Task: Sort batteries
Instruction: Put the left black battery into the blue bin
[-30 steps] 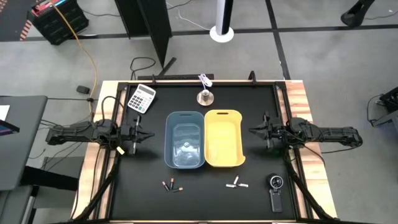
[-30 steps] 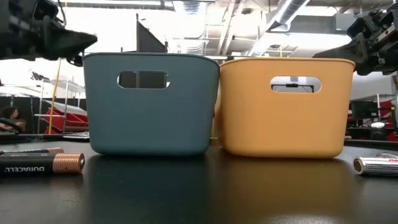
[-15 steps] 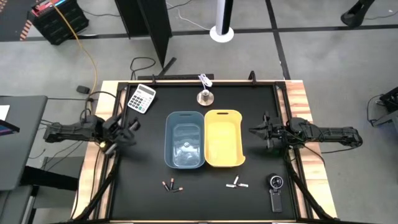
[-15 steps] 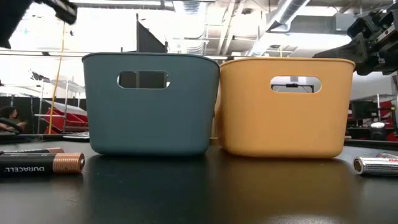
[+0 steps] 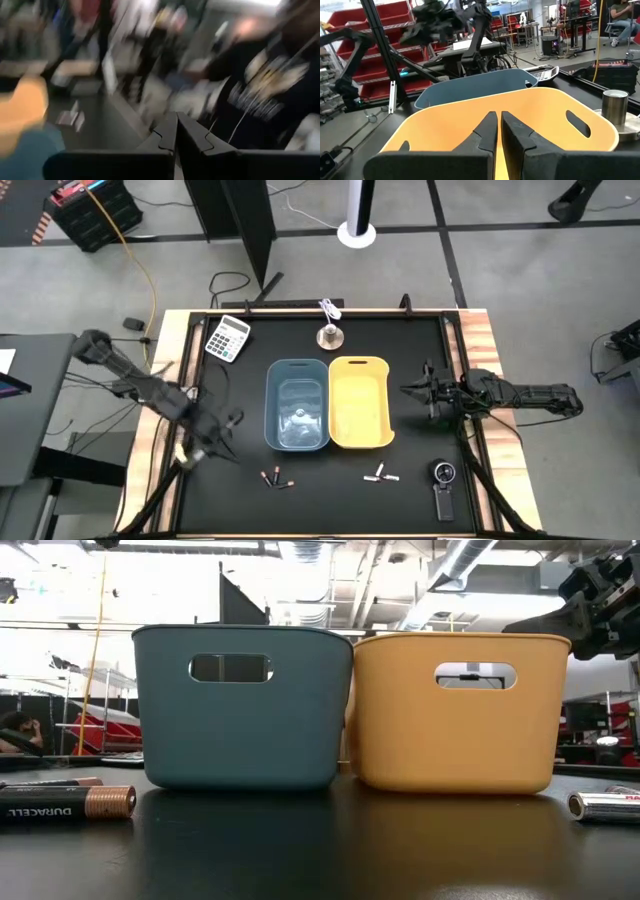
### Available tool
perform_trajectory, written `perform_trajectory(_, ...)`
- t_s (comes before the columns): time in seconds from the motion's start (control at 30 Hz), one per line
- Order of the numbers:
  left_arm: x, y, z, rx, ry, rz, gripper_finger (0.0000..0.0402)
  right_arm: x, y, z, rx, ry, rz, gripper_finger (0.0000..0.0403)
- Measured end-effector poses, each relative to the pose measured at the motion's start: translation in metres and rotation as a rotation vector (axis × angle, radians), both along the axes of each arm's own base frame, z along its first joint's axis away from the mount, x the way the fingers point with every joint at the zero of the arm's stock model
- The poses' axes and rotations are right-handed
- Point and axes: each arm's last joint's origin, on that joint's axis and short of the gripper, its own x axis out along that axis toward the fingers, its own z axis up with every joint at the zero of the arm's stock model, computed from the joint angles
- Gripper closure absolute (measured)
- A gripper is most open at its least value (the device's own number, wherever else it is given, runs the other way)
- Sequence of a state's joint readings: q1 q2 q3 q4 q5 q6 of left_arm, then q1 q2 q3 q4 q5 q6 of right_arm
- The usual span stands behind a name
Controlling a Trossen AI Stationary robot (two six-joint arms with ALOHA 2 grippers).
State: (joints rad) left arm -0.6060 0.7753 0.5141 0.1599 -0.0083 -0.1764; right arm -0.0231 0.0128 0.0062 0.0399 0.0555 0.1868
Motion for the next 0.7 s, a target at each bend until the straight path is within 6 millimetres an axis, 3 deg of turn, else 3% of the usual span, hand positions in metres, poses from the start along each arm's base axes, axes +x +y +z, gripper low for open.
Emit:
perform_trajectory(0.33, 0.033, -0.087, 0.002, 0.274, 0.458, 0.289, 0.0307, 0.0, 0.0, 0.002, 0.023, -0.009, 0.002, 0.036)
perform_trajectory(0.53, 0.058, -0.125, -0.031, 0.368, 0.692, 0.355, 0.0264, -0.001, 0.0, 0.003, 0.023, -0.013, 0.002, 0.036)
perform_trajectory(0.7, 0.078, -0.141, -0.058, 0.495, 0.792, 0.408, 0.0258, -0.001, 0.0, 0.003, 0.015, -0.014, 0.001, 0.036)
